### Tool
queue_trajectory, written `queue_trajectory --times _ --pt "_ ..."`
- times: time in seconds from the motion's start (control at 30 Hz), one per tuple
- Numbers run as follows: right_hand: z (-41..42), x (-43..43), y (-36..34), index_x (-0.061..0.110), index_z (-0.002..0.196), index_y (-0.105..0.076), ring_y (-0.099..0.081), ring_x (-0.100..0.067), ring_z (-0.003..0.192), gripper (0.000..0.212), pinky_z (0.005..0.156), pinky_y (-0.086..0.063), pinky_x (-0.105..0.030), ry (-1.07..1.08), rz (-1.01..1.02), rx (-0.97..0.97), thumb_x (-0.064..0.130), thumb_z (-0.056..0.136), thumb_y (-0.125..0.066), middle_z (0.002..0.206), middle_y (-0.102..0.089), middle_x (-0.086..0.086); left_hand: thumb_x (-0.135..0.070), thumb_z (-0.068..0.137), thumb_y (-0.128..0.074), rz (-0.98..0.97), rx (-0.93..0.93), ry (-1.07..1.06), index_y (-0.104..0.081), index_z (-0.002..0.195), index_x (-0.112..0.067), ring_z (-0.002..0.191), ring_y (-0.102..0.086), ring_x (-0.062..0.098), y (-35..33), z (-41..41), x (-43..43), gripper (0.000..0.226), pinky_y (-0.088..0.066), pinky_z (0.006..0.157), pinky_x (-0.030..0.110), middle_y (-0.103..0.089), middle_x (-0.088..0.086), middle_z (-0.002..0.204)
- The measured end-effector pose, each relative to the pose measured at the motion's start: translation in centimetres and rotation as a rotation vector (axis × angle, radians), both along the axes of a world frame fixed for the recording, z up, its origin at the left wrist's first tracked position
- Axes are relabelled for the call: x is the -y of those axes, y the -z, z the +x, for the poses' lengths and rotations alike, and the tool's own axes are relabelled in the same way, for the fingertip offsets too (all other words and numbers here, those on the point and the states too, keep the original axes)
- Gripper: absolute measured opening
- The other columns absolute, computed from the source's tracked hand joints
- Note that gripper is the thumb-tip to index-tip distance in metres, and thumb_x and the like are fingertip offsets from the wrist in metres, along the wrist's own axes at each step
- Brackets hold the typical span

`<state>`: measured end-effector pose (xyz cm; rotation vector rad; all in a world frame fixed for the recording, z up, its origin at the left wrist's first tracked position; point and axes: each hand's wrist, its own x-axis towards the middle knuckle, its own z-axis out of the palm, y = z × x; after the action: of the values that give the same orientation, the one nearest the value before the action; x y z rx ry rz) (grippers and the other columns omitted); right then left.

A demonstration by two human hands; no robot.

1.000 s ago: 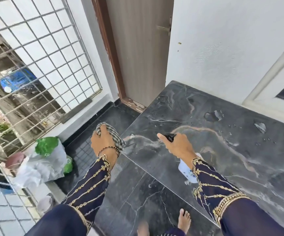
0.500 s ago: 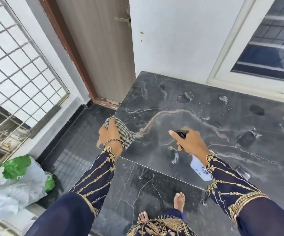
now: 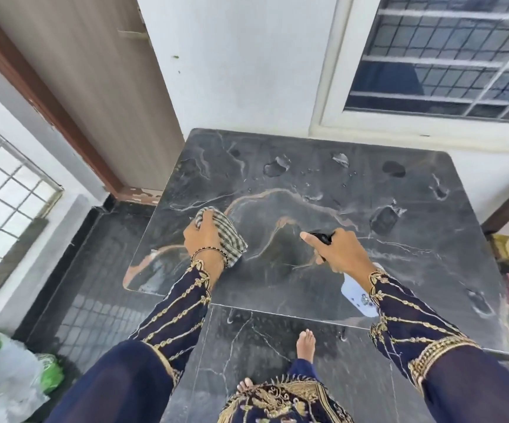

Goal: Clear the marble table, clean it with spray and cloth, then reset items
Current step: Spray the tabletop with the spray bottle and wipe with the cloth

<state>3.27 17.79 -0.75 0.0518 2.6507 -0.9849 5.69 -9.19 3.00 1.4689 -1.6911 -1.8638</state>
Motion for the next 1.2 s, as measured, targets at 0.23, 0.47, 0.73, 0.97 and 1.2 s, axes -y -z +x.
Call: queue_trajectory --times 0.23,0.47,0.73,0.97,1.2 --pt "-5.0 1.8 -1.1 0.013 0.061 -0.065 -0.065 -0.014 0.051 0.069 0.060 -0.055 -0.033 0.075 -0.007 -0.164 0.078 0.082 -0.054 0.051 -0.065 -0.004 -0.042 0.075 -0.071 0.044 -0.002 -0.016 -0.060 0.122 -0.004 0.110 -0.063 0.031 -0.6 -2.9 -1.2 0.061 -0.049 0.100 0.040 -0.064 0.014 0.124" --pt "-11.5 3.3 -1.7 0.016 0.072 -0.070 -0.069 -0.011 0.049 0.075 0.066 -0.058 -0.033 0.147 -0.116 -0.090 0.086 0.075 -0.047 0.057 -0.072 0.001 -0.040 0.073 -0.073 0.077 -0.031 0.024 -0.065 0.108 -0.005 0.101 -0.066 0.031 -0.5 -6.7 -2.2 0.050 -0.052 0.097 0.046 -0.068 0.017 0.114" --pt "-18.8 3.1 -1.0 0.009 0.065 -0.062 -0.068 -0.028 0.061 0.079 0.069 -0.057 -0.038 0.130 -0.019 -0.144 0.082 0.084 -0.041 0.064 -0.067 -0.006 -0.047 0.067 -0.072 0.151 -0.019 0.017 -0.060 0.121 -0.006 0.105 -0.064 0.035 0.7 -11.0 -5.3 0.069 -0.049 0.099 0.050 -0.066 0.017 0.117" --pt "-23.5 0.8 -0.6 0.005 0.066 -0.064 -0.068 -0.025 0.062 0.081 0.059 -0.053 -0.035 0.238 -0.069 -0.140 0.080 0.086 -0.040 0.064 -0.069 -0.006 -0.039 0.073 -0.073 0.140 -0.037 0.014 -0.068 0.105 -0.007 0.100 -0.067 0.032 0.9 -14.8 -7.4 0.045 -0.051 0.098 0.048 -0.070 0.016 0.108" --pt "-25.8 -2.9 -0.9 0.008 0.063 -0.062 -0.072 -0.017 0.053 0.076 0.067 -0.059 -0.044 0.315 -0.200 -0.106 0.079 0.085 -0.046 0.054 -0.070 -0.005 -0.032 0.078 -0.072 0.106 -0.032 0.025 -0.068 0.078 -0.008 0.090 -0.069 0.031 0.8 -16.9 -10.0 0.025 -0.054 0.093 0.047 -0.071 0.015 0.090"
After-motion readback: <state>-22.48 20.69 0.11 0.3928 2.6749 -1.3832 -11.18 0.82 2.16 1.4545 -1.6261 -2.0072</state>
